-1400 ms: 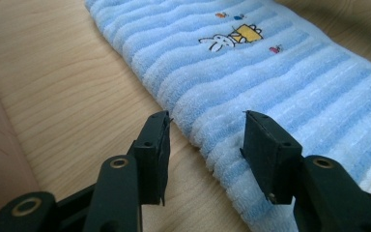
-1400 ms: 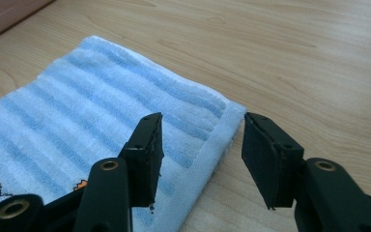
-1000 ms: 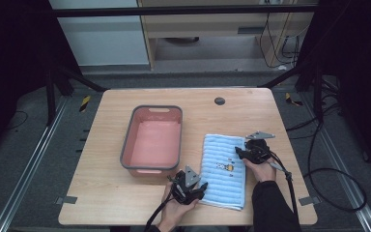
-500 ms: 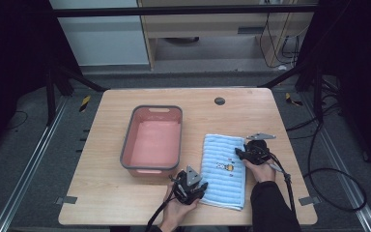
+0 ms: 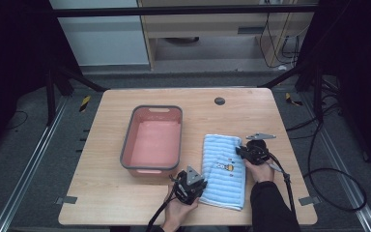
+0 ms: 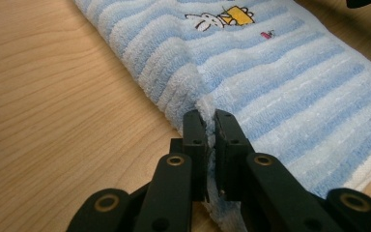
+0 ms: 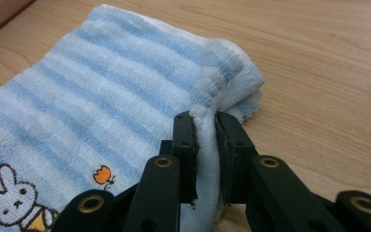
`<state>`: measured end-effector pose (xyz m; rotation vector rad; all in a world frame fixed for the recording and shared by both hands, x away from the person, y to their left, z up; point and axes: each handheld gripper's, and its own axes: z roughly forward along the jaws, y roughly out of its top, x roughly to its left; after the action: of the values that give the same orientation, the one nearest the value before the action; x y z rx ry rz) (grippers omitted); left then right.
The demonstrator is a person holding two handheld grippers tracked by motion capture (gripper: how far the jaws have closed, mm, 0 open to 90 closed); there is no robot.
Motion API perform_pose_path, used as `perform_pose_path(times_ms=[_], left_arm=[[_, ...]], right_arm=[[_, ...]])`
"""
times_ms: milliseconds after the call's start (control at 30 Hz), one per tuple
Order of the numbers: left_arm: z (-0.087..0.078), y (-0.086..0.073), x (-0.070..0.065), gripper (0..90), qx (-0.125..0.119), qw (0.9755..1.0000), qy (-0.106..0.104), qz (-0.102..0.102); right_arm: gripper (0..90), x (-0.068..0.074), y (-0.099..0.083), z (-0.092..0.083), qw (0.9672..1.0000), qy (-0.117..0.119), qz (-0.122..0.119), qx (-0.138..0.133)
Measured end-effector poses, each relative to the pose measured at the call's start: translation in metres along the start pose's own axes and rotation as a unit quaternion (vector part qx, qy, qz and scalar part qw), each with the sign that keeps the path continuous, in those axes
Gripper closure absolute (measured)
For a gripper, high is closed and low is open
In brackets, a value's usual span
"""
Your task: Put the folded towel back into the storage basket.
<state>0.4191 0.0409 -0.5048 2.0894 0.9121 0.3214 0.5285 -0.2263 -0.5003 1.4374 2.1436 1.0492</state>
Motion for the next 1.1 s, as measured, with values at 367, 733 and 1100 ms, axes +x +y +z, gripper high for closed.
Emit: perform_pose_path(times_ms=[367,733,1100], left_arm=[[-0.015,0.009,-0.001,85.4,-0.026,0.9996,-0.009,0.010],[-0.040,0.027,0.000,85.5,-0.059,0.9979,-0.016,0.020],[-0.059,0.038,0.000,85.5,-0.076,0.9965,-0.018,0.029]], right_arm=[[81.2,0.011,0.010,-0.024,0.9989,-0.001,-0.025,-0.040],[81.3,0.019,0.025,-0.052,0.9954,0.000,-0.041,-0.086],[81.5,0.026,0.037,-0.071,0.9920,-0.008,-0.056,-0.113]])
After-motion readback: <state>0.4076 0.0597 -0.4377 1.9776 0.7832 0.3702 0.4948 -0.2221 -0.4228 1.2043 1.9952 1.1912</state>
